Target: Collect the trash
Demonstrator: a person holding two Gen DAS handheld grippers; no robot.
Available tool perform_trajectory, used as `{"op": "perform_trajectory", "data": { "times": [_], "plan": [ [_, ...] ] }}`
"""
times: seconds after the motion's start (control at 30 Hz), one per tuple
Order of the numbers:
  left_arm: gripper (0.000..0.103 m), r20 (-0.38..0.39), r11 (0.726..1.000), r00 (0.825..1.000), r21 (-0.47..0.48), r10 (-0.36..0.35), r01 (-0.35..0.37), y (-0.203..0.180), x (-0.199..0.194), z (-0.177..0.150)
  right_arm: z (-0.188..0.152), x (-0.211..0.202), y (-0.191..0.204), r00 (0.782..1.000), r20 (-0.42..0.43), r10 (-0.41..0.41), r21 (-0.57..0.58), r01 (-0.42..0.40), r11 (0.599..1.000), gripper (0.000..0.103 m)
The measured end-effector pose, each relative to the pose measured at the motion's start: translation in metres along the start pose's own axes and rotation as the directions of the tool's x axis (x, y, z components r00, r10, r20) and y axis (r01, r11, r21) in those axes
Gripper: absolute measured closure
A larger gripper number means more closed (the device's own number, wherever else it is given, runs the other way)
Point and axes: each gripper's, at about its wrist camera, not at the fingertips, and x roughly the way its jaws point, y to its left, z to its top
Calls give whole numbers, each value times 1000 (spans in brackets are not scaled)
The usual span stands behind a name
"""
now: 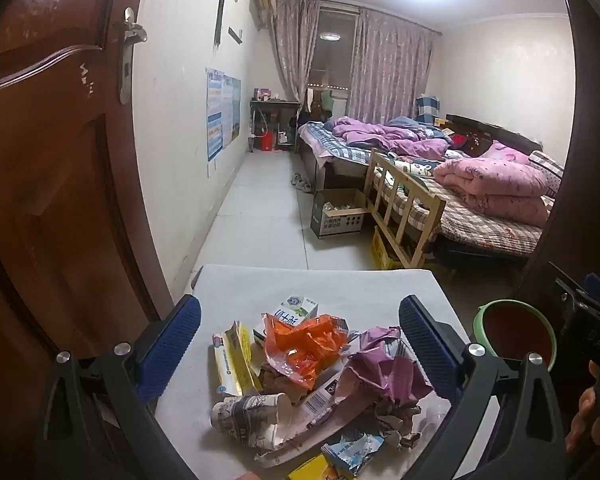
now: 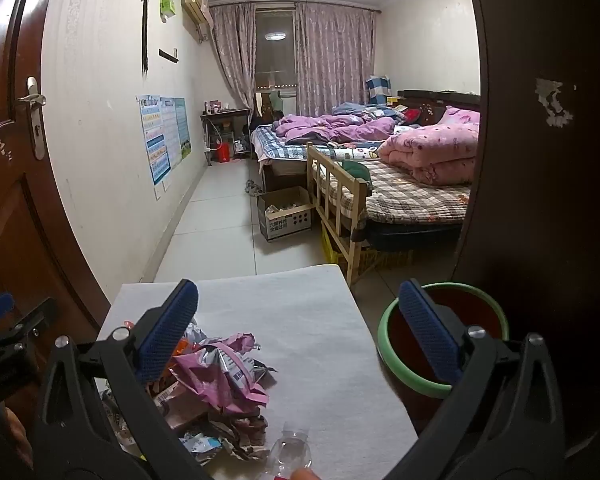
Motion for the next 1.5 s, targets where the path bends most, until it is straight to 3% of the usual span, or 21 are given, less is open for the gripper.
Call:
{"op": "perform_trajectory", "data": {
  "times": [1.5],
  "plan": [
    [8, -12, 1000, 1000, -12, 7, -7, 11, -4, -13, 2, -1, -4, 1000, -14, -2, -7, 2, 1000, 3]
  ]
}}
